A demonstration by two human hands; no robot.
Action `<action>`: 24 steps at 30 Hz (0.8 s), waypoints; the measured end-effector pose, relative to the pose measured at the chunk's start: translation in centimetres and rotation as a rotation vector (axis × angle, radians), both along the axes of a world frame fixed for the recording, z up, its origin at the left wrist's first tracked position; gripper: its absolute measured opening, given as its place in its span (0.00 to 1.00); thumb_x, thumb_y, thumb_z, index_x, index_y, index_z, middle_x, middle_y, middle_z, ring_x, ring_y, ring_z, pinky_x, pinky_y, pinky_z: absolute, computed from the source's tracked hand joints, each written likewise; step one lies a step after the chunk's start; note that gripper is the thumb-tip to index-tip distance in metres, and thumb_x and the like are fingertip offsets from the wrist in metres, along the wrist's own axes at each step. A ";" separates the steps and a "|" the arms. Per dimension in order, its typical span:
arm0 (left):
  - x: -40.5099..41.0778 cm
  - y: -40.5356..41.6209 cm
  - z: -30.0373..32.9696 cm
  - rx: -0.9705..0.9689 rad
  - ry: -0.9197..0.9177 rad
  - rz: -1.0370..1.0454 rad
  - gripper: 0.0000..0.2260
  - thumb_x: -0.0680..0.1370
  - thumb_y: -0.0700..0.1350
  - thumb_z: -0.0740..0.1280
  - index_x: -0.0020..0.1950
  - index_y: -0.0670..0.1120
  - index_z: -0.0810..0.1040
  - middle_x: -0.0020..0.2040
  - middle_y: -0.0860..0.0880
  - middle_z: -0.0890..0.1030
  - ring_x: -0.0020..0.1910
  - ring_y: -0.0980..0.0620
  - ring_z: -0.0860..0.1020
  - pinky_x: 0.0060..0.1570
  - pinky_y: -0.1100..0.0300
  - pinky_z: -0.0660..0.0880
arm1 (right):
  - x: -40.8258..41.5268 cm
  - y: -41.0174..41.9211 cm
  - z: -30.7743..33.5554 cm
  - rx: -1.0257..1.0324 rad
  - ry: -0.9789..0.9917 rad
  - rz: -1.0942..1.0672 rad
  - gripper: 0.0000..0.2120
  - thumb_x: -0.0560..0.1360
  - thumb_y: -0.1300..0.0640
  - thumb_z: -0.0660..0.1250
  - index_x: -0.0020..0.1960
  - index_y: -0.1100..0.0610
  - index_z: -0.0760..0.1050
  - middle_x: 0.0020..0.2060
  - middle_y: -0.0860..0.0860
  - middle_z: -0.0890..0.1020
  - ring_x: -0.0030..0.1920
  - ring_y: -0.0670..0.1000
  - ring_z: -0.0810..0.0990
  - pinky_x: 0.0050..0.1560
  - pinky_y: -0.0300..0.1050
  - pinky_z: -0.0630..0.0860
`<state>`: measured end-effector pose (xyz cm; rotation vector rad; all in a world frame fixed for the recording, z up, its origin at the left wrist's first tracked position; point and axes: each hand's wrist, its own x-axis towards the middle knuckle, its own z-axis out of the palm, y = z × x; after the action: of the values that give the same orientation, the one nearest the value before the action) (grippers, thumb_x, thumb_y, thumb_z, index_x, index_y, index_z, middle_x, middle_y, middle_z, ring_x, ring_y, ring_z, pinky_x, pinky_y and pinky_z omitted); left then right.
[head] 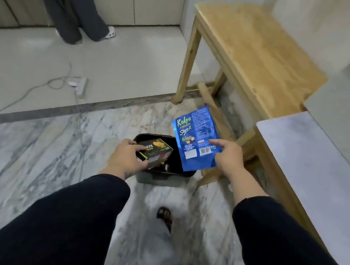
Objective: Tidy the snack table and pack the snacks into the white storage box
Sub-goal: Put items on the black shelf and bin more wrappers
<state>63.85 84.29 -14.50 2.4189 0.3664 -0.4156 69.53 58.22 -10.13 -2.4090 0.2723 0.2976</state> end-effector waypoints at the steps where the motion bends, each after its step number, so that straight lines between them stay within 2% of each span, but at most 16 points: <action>1: 1.2 -0.1 -1.1 -0.001 0.031 0.014 0.21 0.71 0.49 0.70 0.64 0.50 0.77 0.65 0.48 0.68 0.65 0.50 0.70 0.65 0.57 0.69 | 1.7 0.1 -1.2 -0.024 0.024 0.041 0.29 0.70 0.76 0.55 0.59 0.51 0.80 0.64 0.56 0.77 0.54 0.60 0.79 0.47 0.51 0.78; 4: 4.4 -0.4 -4.9 -0.011 0.126 0.036 0.21 0.71 0.49 0.70 0.65 0.51 0.76 0.66 0.48 0.68 0.67 0.50 0.69 0.66 0.58 0.67 | 6.1 0.8 -5.3 -0.101 0.096 0.182 0.29 0.70 0.75 0.55 0.60 0.51 0.79 0.63 0.54 0.77 0.56 0.57 0.78 0.43 0.44 0.73; 6: 6.3 -0.3 -7.6 0.012 0.172 0.025 0.22 0.72 0.50 0.71 0.66 0.52 0.76 0.67 0.48 0.67 0.67 0.51 0.69 0.65 0.58 0.67 | 8.6 1.3 -8.4 -0.150 0.123 0.256 0.29 0.70 0.75 0.55 0.61 0.51 0.79 0.62 0.54 0.78 0.56 0.57 0.78 0.43 0.44 0.72; 9: 9.3 0.6 -12.2 0.045 0.226 -0.014 0.23 0.72 0.53 0.70 0.66 0.52 0.75 0.69 0.48 0.67 0.68 0.50 0.68 0.65 0.55 0.69 | 12.0 2.3 -13.3 -0.183 0.161 0.328 0.27 0.71 0.75 0.56 0.61 0.53 0.78 0.61 0.56 0.78 0.57 0.59 0.78 0.50 0.50 0.77; 14: 13.5 1.8 -21.3 0.095 0.276 -0.118 0.22 0.72 0.54 0.70 0.66 0.55 0.75 0.70 0.49 0.66 0.69 0.50 0.66 0.64 0.53 0.71 | 15.7 4.5 -21.3 -0.247 0.183 0.481 0.21 0.73 0.67 0.62 0.62 0.53 0.78 0.61 0.55 0.79 0.59 0.59 0.77 0.57 0.51 0.75; 19: 14.5 1.7 -29.2 0.104 0.346 -0.195 0.23 0.73 0.55 0.70 0.67 0.56 0.73 0.71 0.49 0.64 0.71 0.49 0.64 0.64 0.48 0.71 | 15.5 5.9 -30.1 -0.271 0.212 0.618 0.22 0.72 0.72 0.62 0.62 0.55 0.78 0.62 0.53 0.78 0.62 0.57 0.76 0.56 0.53 0.76; 22: 14.2 1.7 -31.7 0.091 0.330 -0.204 0.24 0.72 0.54 0.71 0.67 0.55 0.74 0.73 0.47 0.64 0.72 0.48 0.64 0.64 0.46 0.71 | 15.1 6.2 -33.0 -0.250 0.243 0.601 0.22 0.72 0.74 0.61 0.59 0.56 0.79 0.62 0.52 0.77 0.62 0.56 0.75 0.56 0.49 0.76; 24: 14.0 1.9 -32.3 0.079 0.339 -0.221 0.24 0.72 0.54 0.71 0.67 0.53 0.74 0.73 0.48 0.64 0.72 0.48 0.64 0.65 0.47 0.71 | 14.7 6.3 -33.9 -0.234 0.253 0.584 0.22 0.72 0.75 0.61 0.58 0.55 0.80 0.62 0.52 0.77 0.63 0.56 0.74 0.57 0.50 0.76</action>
<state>77.84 86.18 -46.77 2.4735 0.2635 -0.9318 84.23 64.48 -44.08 -2.6380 -0.3158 0.8777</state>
